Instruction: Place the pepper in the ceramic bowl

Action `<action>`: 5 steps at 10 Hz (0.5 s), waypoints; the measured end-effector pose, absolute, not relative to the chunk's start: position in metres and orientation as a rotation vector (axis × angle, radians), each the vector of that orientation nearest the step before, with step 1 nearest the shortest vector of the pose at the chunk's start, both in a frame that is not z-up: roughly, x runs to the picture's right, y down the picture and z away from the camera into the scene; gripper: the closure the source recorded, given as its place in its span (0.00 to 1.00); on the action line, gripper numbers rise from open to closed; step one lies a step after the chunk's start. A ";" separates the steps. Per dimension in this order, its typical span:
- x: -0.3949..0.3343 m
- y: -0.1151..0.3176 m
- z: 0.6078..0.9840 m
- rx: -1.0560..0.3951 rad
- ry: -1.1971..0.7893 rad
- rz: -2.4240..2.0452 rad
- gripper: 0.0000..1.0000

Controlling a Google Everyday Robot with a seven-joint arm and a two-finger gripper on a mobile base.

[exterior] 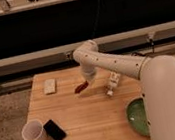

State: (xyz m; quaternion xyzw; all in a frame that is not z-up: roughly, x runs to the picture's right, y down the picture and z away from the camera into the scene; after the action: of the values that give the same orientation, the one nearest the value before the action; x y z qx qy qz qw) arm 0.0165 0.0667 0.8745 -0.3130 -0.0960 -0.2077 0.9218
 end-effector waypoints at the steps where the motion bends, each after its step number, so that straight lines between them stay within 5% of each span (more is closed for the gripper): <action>1: 0.017 0.067 0.873 -0.641 -0.199 -0.423 1.00; 5: 0.041 0.073 0.863 -0.642 -0.194 -0.404 1.00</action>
State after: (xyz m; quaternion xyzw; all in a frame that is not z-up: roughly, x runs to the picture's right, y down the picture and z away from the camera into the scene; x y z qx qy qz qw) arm 0.0407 0.0726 0.8627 -0.3128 -0.0944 -0.1968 0.9244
